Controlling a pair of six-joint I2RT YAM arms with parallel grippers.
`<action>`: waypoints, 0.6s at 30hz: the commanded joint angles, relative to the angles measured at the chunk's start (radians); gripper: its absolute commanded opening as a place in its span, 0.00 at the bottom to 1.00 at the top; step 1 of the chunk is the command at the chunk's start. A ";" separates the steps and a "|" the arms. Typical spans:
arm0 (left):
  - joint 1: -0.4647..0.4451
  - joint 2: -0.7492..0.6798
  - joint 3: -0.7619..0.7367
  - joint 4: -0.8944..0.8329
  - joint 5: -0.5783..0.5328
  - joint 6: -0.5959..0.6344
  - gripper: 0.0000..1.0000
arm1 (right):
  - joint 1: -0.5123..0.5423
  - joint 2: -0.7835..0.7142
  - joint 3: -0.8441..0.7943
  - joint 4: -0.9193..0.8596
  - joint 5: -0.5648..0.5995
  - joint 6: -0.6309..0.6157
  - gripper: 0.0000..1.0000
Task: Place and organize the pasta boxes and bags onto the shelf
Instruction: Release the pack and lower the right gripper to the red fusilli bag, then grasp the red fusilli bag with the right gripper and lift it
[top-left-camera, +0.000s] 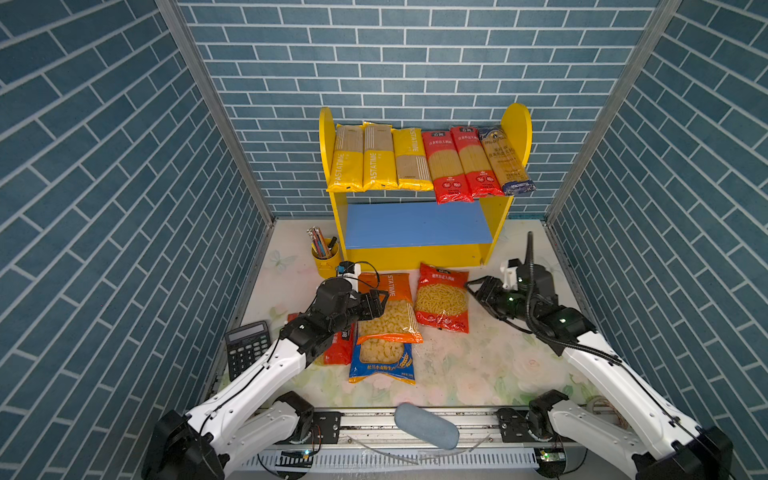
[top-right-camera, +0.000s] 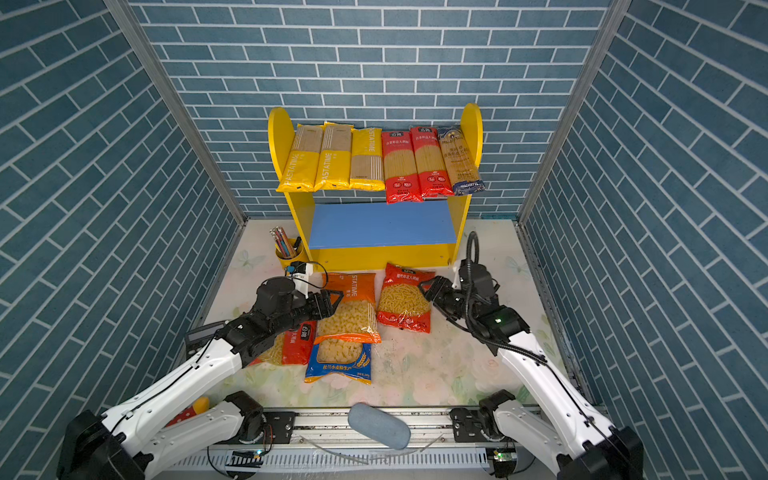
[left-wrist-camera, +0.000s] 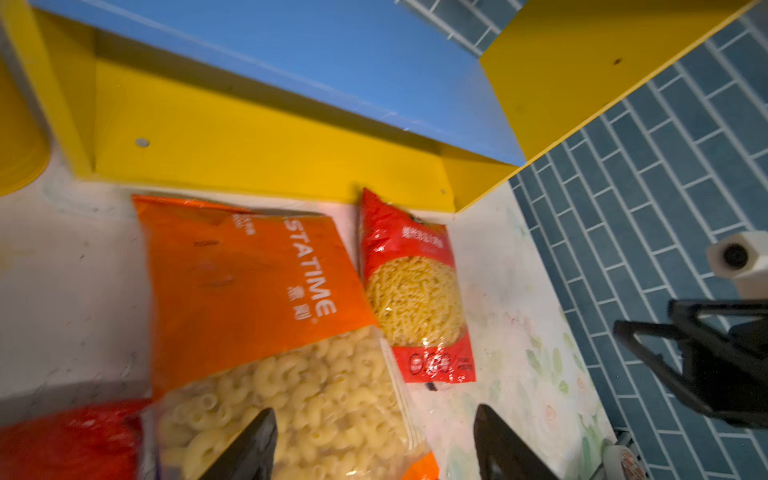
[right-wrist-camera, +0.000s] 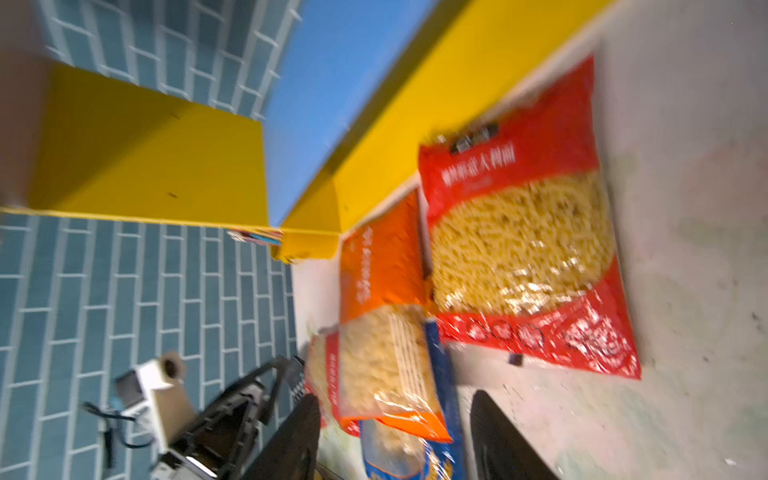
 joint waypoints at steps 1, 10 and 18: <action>0.033 0.009 0.024 -0.129 0.060 0.043 0.75 | 0.008 0.041 -0.049 0.073 0.049 -0.112 0.61; -0.071 0.229 0.121 0.023 0.132 0.056 0.75 | -0.218 0.316 -0.085 0.193 -0.154 -0.347 0.65; -0.153 0.502 0.277 0.105 0.151 0.061 0.74 | -0.234 0.488 -0.054 0.265 -0.202 -0.400 0.68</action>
